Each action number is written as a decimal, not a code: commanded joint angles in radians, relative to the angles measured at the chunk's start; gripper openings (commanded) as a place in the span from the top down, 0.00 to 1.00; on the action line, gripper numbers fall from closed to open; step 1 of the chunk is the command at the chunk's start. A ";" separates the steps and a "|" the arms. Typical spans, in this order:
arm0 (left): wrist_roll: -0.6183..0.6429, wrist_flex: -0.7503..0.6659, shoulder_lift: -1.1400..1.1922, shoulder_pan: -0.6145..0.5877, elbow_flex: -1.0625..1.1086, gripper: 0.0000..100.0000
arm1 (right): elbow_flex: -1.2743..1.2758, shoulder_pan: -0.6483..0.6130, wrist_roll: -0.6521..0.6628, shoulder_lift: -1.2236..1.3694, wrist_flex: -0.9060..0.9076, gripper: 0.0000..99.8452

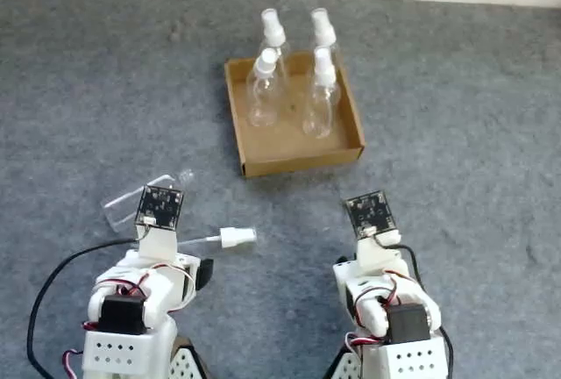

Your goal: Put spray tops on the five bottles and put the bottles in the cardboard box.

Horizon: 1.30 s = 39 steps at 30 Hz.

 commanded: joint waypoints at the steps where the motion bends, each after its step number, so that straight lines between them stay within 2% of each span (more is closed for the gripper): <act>1: 0.006 0.006 -0.010 0.019 0.022 0.76 | 0.148 0.005 0.009 -0.015 0.005 0.97; 31: 0.009 0.003 -0.012 0.027 0.022 0.76 | 0.151 -0.019 0.009 -0.015 0.004 0.97; 39: 0.009 0.006 -0.012 0.027 0.022 0.76 | 0.148 0.016 0.008 -0.015 -0.260 0.97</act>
